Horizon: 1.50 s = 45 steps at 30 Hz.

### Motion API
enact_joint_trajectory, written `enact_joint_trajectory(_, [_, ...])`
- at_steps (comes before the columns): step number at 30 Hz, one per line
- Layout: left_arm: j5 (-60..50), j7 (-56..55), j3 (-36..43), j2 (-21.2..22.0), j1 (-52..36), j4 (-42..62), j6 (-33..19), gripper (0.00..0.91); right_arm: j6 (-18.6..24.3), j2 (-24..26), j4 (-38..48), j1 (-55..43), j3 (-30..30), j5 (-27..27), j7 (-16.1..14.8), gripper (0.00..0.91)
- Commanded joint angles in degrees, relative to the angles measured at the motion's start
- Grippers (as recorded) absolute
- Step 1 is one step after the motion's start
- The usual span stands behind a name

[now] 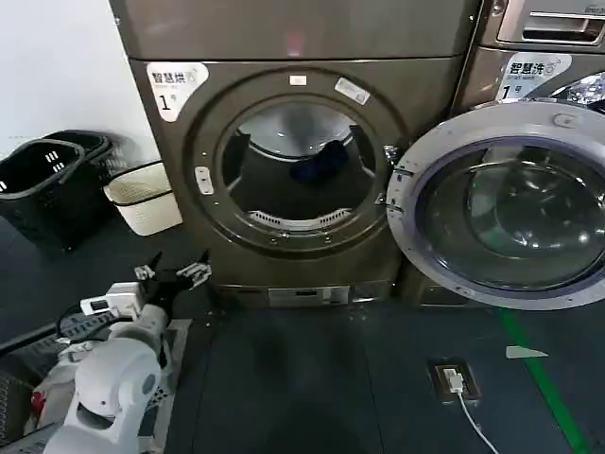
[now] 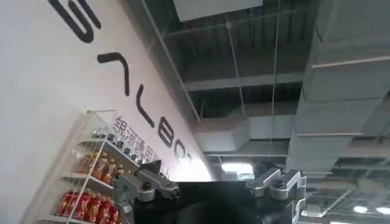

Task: Grasp the clothes from the dryer.

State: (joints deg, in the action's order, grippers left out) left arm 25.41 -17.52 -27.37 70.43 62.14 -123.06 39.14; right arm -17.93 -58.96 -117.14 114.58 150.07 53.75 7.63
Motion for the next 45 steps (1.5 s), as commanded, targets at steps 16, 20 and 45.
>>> enact_joint_trajectory(16, [-0.18,0.13,-0.33,0.55,0.53,-0.10,-0.01,0.907,0.41,0.00,0.07,-0.03,0.10,0.24,-0.47,0.907])
enact_joint_trajectory(20, [-0.16,0.16,-0.43,0.55,0.47,-0.08,-0.03,0.907,0.83,0.01,0.02,-0.04,0.27,0.28,-1.15,0.907])
enact_joint_trajectory(45, [-0.13,0.21,0.09,0.73,-0.12,0.27,0.03,0.907,7.40,-0.39,-0.62,-0.10,-0.71,1.24,-3.70,0.907])
